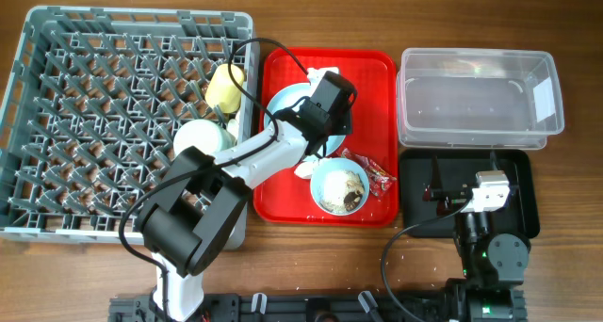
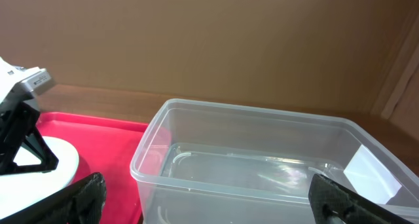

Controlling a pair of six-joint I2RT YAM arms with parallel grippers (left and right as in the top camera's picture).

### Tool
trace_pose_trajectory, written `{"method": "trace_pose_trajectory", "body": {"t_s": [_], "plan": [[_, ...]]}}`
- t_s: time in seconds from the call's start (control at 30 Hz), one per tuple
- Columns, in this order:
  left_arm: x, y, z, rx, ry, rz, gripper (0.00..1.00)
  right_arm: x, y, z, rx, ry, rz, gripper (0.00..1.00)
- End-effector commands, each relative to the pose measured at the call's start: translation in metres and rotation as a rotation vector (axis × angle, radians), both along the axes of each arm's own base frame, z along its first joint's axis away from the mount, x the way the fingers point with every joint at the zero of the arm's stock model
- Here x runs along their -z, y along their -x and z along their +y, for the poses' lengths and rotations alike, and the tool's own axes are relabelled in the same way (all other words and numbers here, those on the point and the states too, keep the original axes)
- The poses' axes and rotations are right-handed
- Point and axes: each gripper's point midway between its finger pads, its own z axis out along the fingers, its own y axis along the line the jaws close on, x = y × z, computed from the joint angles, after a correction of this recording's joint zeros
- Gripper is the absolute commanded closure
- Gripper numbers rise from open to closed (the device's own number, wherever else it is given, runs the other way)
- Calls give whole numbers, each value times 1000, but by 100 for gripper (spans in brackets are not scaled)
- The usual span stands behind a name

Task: Sort waste into correct bins and load items into the dishwasher rack
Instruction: 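Move the left gripper to the light-blue plate rim and grasp it, then lift the light-blue plate and stand it upright in the dish rack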

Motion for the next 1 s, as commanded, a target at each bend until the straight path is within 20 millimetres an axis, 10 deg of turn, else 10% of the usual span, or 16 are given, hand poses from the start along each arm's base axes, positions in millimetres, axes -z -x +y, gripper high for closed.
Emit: {"method": "trace_pose_trajectory", "body": {"t_s": [0.0, 0.3, 0.6, 0.7, 0.8, 0.97], "plan": [[2, 10, -17, 64, 65, 54, 96, -1, 0, -1, 1, 2, -7, 0], [33, 15, -14, 63, 25, 104, 96, -1, 0, -1, 1, 2, -7, 0], [3, 31, -62, 264, 279, 148, 96, -1, 0, -1, 1, 3, -7, 0], [-35, -3, -36, 191, 304, 80, 96, -1, 0, -1, 1, 2, -7, 0], [-93, -28, 35, 40, 296, 26, 96, -1, 0, -1, 1, 2, -7, 0], [-69, -14, 114, -79, -14, 92, 85, -1, 0, -1, 1, 2, -7, 0]]}}
